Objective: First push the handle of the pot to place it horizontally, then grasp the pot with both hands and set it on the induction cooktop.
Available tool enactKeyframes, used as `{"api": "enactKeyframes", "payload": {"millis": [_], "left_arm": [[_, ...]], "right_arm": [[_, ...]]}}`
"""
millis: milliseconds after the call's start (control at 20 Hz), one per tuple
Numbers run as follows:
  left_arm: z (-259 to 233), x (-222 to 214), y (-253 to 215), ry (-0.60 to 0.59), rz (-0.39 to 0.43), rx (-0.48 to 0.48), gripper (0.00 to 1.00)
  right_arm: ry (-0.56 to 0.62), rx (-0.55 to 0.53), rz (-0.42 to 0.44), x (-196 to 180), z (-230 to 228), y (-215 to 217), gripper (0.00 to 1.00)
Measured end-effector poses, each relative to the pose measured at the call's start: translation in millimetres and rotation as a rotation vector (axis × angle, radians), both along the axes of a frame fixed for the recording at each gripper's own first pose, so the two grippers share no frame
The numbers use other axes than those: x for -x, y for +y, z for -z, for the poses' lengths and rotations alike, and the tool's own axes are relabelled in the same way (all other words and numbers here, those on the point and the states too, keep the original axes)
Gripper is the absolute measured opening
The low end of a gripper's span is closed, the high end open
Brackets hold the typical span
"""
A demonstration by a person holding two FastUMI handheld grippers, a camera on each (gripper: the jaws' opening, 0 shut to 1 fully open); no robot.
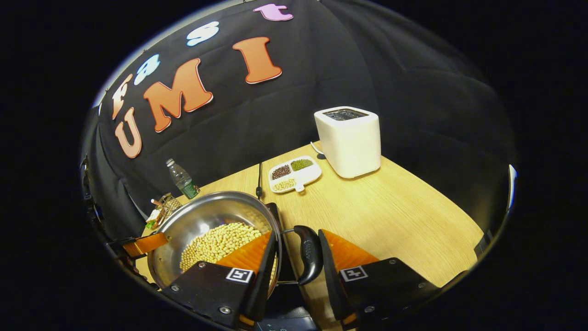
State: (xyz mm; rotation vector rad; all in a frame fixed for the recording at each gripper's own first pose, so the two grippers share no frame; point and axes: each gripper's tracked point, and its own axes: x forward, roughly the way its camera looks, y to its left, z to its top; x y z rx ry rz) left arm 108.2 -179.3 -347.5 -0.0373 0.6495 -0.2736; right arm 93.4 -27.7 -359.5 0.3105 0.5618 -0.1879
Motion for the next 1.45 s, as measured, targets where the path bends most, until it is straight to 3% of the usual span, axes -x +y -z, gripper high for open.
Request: {"api": "enactKeyframes", "payload": {"millis": [100, 200, 250, 300, 350, 550, 750, 1050, 1250, 1450], "left_arm": [[-22, -3, 1, -0.068, -0.007, -0.007, 0.56], [-51, -1, 3, -0.128, -0.013, -0.006, 0.66], [-64, 0, 4, -0.157, -0.021, -0.007, 0.78], [-79, 0, 7, -0.194, -0.033, -0.009, 0.85], [-96, 0, 11, -0.236, -0.045, -0.017, 0.86], [-163, 2, 28, -0.388, -0.084, -0.053, 0.86], [-232, 16, 41, -0.496, -0.127, 0.014, 0.85], [-325, 45, 76, -0.623, -0.177, 0.044, 0.84], [-359, 61, 109, -0.647, -0.212, 0.030, 0.84], [-367, 72, 128, -0.662, -0.268, -0.006, 0.84]], "right_arm": [[-0.036, 0.062, 0.014, 0, -12, -6, 0.59], [-0.059, 0.089, 0.009, 4, -25, -7, 0.71], [-0.069, 0.094, 0.006, 6, -31, -6, 0.84], [-0.082, 0.101, 0.006, 9, -39, -8, 0.89], [-0.097, 0.112, 0.010, 12, -46, -11, 0.95], [-0.198, 0.162, -0.002, 20, -108, -24, 0.95], [-0.353, 0.261, -0.017, 34, -201, -44, 0.95], [-0.525, 0.328, 0.056, 78, -316, -78, 0.94], [-0.574, 0.317, 0.078, 107, -349, -87, 0.94], [-0.570, 0.295, 0.061, 118, -350, -85, 0.94]]}}
